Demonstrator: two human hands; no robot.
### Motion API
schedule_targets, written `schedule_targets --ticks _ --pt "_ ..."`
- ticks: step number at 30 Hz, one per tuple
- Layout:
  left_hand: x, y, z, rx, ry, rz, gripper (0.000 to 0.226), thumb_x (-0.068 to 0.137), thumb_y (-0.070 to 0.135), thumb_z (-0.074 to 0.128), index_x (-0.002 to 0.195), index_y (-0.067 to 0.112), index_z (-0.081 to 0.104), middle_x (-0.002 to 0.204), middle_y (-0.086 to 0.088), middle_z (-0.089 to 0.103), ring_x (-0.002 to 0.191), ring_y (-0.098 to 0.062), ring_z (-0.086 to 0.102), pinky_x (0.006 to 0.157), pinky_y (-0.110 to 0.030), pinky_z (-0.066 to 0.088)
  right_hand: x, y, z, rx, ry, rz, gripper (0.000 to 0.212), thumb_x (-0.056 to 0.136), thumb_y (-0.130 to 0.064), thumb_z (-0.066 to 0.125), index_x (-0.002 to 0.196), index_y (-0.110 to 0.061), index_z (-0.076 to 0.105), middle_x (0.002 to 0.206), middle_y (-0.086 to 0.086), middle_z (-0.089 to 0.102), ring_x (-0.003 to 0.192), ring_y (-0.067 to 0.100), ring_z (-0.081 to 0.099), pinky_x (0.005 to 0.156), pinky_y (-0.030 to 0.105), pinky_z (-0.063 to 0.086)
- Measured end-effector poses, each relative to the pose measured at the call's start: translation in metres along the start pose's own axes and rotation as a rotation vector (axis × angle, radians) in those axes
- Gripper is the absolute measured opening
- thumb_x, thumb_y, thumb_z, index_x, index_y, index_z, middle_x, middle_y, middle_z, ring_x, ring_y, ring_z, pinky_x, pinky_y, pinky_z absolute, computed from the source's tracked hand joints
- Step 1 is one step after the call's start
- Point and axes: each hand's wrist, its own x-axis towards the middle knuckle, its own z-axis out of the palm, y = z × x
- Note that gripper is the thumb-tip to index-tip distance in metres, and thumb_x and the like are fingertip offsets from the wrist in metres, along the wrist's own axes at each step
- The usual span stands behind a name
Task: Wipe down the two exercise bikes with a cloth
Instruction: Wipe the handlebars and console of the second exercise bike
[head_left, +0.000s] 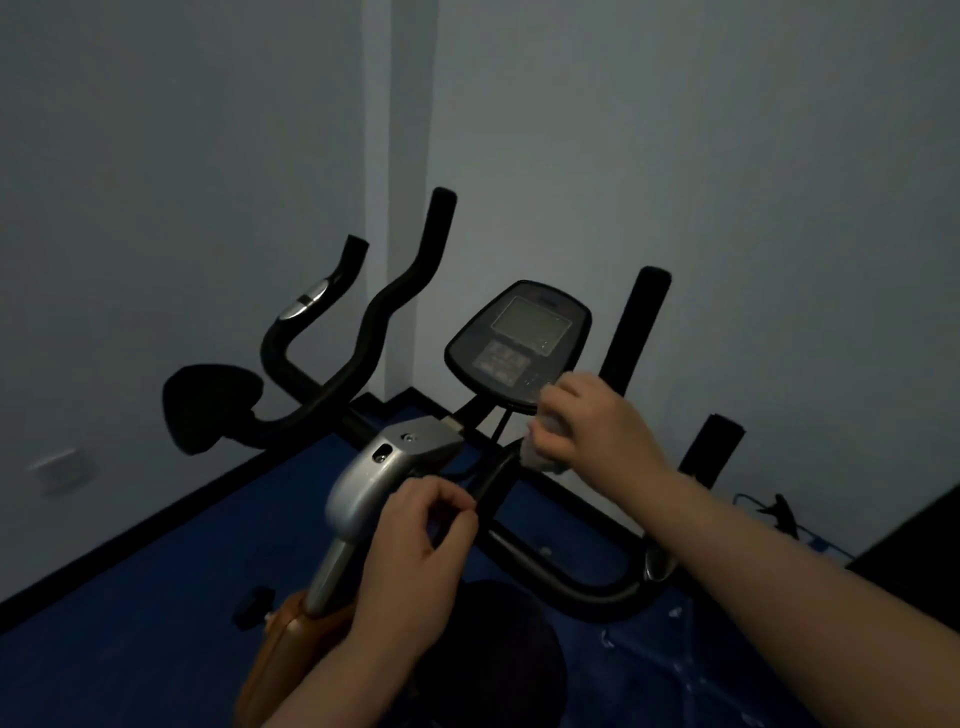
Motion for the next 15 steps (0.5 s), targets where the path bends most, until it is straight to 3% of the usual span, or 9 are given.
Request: schedule_targets --ticks 4,7,10,15 --pt "0.032 0.01 0.007 -0.013 -0.084 0.061 0.012 0.078 0.031 0.056 0.086 0.039 0.061 0.09 0.016 0.062 0.089 -0.004 0.06 0.078 -0.028 0.05 0.028 0.017 -0.011 -0.039 0.238 0.338 0.018 0.091 -0.032 0.052 0.088 -0.014 0.054 0.092 0.002 0.05 0.084 0.019 0.048 0.063 0.032 0.039" --pt "0.044 0.008 0.02 0.077 -0.136 0.155 0.017 0.084 0.021 0.056 0.091 0.036 0.06 0.094 0.02 0.058 0.096 0.001 0.054 0.082 -0.018 0.045 0.018 0.008 -0.001 -0.059 0.329 0.581 0.026 0.093 -0.04 0.047 0.099 -0.015 0.051 0.104 0.006 0.048 0.096 0.021 0.046 0.072 0.036 0.043" --pt "0.046 0.003 0.029 0.16 -0.138 0.231 0.026 0.086 0.012 0.058 0.101 0.032 0.058 0.098 0.024 0.052 0.1 0.004 0.046 0.082 -0.003 0.033 -0.014 -0.015 0.023 -0.036 0.314 0.548 0.033 0.089 -0.04 0.054 0.111 -0.016 0.048 0.114 0.004 0.04 0.103 0.017 0.038 0.077 0.029 0.039" --pt "0.046 -0.003 0.029 0.149 -0.129 0.259 0.027 0.086 0.009 0.058 0.105 0.028 0.06 0.1 0.02 0.054 0.102 0.002 0.047 0.084 -0.003 0.033 -0.01 0.009 -0.005 0.105 0.323 0.584 0.027 0.089 -0.029 0.061 0.115 -0.023 0.057 0.108 -0.003 0.04 0.097 0.014 0.048 0.077 0.023 0.038"
